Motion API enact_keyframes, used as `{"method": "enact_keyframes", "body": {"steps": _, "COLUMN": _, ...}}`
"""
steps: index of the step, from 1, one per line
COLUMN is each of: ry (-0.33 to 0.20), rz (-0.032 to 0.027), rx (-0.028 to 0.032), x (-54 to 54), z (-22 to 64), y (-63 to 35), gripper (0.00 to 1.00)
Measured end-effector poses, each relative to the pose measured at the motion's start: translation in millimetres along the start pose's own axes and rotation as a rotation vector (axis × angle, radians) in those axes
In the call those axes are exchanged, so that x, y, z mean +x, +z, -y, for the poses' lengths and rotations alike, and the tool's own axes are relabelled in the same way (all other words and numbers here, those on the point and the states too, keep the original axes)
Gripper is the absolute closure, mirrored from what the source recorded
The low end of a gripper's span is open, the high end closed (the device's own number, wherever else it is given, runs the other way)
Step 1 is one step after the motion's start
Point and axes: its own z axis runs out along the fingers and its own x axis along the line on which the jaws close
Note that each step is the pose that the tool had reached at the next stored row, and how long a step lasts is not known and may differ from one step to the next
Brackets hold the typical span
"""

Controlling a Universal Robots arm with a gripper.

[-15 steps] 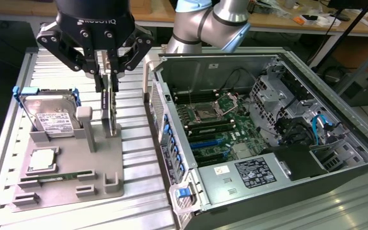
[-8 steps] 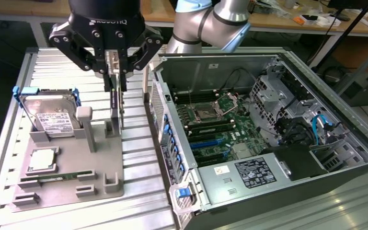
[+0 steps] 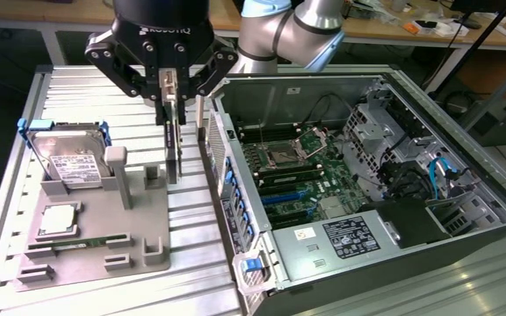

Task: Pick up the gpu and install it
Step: 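Pick up the gpu and move the gpu toward the slot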

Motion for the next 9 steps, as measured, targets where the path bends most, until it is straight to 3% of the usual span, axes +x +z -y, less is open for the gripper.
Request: {"method": "enact_keyframes", "body": {"steps": 9, "ry": 0.0, "rz": -0.0001, "rx": 0.0001, "x": -19.1, "z": -1.3, "y": 0.5, "gripper": 0.73}}
